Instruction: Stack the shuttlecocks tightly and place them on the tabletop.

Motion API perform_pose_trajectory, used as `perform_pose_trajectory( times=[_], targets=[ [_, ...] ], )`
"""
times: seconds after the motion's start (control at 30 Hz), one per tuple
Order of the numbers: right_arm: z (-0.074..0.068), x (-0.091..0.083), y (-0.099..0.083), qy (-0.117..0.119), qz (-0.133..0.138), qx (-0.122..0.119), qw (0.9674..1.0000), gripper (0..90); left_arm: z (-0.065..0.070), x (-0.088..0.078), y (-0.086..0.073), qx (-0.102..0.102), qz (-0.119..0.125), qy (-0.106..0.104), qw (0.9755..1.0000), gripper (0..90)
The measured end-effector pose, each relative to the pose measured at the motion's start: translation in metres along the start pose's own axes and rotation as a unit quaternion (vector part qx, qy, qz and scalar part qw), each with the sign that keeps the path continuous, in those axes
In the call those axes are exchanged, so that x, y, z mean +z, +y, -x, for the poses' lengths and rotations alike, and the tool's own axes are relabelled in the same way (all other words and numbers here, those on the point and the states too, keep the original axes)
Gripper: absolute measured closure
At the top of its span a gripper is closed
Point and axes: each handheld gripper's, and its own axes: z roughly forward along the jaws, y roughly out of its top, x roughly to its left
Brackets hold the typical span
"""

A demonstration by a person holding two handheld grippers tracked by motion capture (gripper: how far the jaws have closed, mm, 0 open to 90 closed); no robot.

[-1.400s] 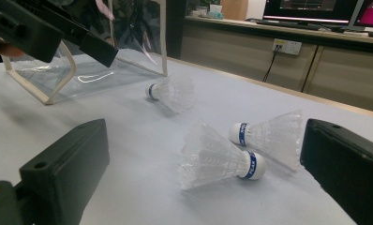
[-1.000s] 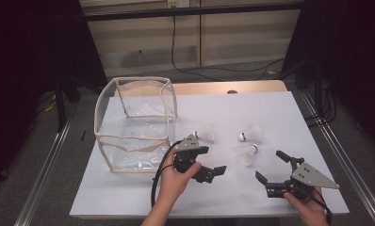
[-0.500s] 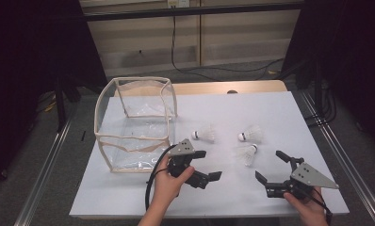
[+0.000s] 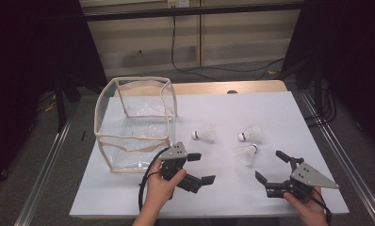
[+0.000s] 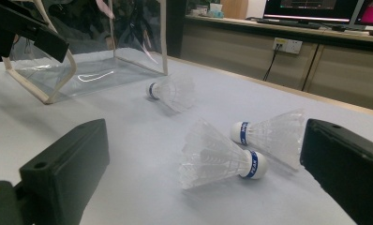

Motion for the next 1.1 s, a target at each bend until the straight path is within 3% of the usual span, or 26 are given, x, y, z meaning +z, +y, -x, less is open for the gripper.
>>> perform_pose_trajectory(
  times=[0.17, 0.67, 0.8, 1.1],
  targets=[
    [0.0, 0.0, 0.0, -0.001, 0.0, 0.0, 1.0, 1.1, 0.0, -0.004, -0.004, 0.004, 0.002, -0.01, 0.9999, 3.6],
    [0.001, -0.002, 0.001, -0.005, 0.002, -0.003, 1.0, 1.1, -0.003, -0.021, -0.011, 0.019, 0.014, -0.009, 0.9997, 3.1],
    [0.001, -0.002, 0.001, -0.003, 0.003, -0.003, 1.0, 1.1, -0.002, -0.026, -0.014, 0.012, 0.026, -0.006, 0.9996, 2.9],
    [-0.001, 0.0, 0.001, -0.002, 0.0, -0.003, 1.0, 1.0, -0.007, -0.042, -0.022, 0.01, 0.027, 0.004, 0.9996, 3.0]
  ],
)
